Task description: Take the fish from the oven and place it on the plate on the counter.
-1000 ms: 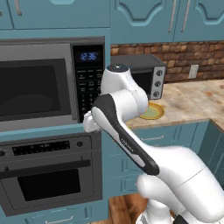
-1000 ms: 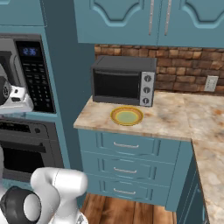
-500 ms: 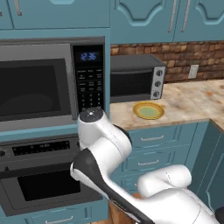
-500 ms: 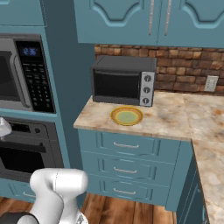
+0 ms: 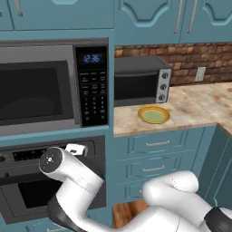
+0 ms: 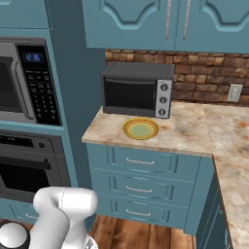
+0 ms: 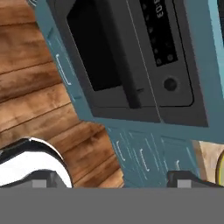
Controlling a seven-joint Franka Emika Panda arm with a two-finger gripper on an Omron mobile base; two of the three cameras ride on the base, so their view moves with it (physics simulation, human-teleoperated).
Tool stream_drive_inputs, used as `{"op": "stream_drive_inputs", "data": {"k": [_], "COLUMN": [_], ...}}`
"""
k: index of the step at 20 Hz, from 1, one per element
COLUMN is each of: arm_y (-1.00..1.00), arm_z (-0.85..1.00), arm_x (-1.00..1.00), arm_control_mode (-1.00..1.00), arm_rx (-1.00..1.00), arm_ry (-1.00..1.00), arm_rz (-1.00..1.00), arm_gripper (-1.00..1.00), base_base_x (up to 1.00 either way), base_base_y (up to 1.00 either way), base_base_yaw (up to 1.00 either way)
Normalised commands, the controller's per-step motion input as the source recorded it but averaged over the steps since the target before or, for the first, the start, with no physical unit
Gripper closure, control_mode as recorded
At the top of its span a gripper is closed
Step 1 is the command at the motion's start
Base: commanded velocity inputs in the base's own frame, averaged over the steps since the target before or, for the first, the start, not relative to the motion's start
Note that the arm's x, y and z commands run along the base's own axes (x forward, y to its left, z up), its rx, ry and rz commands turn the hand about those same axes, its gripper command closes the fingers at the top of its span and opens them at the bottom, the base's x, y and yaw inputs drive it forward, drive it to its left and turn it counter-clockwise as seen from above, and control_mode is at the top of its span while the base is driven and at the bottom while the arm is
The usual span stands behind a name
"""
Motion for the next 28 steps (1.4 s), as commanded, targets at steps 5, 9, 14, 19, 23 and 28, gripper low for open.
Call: {"op": "stream_drive_inputs", "data": {"k": [5,9,14,19,23,28], "arm_y": [0.29,0.09,0.12,0.12,0.55,0.74], "arm_z": [-0.37,-0.49,-0.50,-0.47,-0.66,-0.68], "arm_x": [0.16,0.26,0.69,0.73,0.16,0.00], "arm_control_mode": [-1.00,-1.00,-1.00,-1.00,-1.00,-1.00], "arm_rx": [-0.30,-0.18,-0.16,-0.16,-0.15,-0.03], "arm_ry": [-0.23,-0.20,-0.09,-0.12,-0.23,-0.40], "arm_rz": [0.36,0.42,0.40,0.37,0.16,0.01], "arm_gripper": [-1.00,-1.00,-1.00,-1.00,-1.00,-1.00], "base_base_x": [0.00,0.00,0.00,0.00,0.00,0.00], "base_base_y": [0.00,0.00,0.00,0.00,0.00,0.00], "base_base_yaw": [0.00,0.00,0.00,0.00,0.00,0.00]}}
